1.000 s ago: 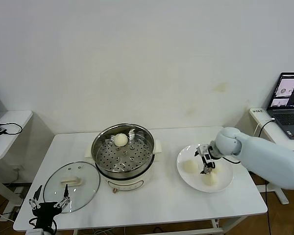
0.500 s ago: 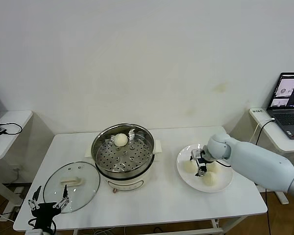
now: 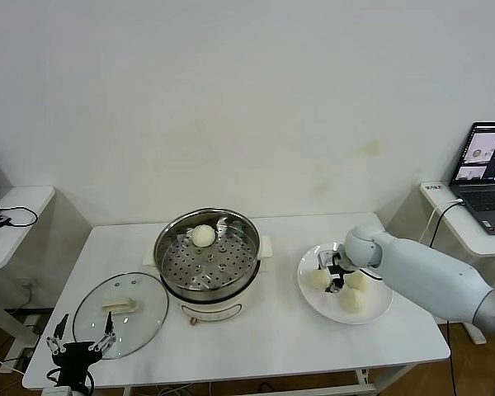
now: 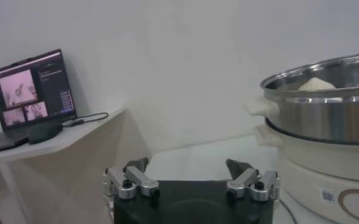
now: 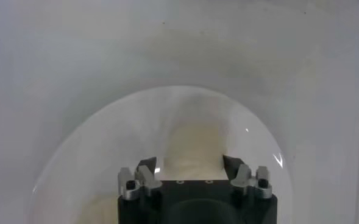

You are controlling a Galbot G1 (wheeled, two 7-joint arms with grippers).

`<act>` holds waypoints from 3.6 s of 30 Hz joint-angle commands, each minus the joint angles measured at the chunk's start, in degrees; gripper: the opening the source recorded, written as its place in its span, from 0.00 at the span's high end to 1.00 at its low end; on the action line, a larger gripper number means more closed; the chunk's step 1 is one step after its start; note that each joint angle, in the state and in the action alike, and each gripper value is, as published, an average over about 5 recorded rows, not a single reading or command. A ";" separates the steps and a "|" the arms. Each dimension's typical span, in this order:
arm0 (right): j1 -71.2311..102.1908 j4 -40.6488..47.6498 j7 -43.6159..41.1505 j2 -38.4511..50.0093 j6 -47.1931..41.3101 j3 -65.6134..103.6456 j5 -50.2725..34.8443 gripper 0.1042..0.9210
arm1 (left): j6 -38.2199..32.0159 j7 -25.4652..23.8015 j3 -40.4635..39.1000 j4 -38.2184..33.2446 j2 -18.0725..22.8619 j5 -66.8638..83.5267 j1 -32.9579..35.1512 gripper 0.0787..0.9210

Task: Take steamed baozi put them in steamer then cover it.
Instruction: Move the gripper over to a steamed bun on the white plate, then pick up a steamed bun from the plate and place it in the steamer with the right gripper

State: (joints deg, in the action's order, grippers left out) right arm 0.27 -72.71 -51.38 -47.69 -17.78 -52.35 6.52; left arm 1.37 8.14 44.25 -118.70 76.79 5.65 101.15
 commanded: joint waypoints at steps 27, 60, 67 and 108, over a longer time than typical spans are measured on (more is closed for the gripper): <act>-15.11 -8.10 -0.41 4.67 -1.46 -4.12 -6.80 0.53 | 0.03 0.07 -0.35 -0.30 -0.15 0.00 -0.16 0.12; -28.19 -3.18 18.11 -33.19 -14.88 -17.27 -36.58 0.51 | -0.02 0.18 -0.41 -1.10 0.50 -0.33 -1.26 0.12; -24.56 -0.35 19.70 -37.21 -15.16 -17.20 -35.66 0.49 | -0.14 0.25 -0.16 -1.26 0.69 -0.34 -1.08 0.12; -20.28 2.05 20.28 -37.21 -15.29 -17.83 -29.04 0.45 | -0.34 0.35 -0.46 -1.93 1.13 -0.46 -0.86 0.12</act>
State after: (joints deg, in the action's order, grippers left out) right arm -20.37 -70.87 -31.27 -84.69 -33.22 -70.31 -22.86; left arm 1.04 8.48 43.81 -120.56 77.87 5.24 100.20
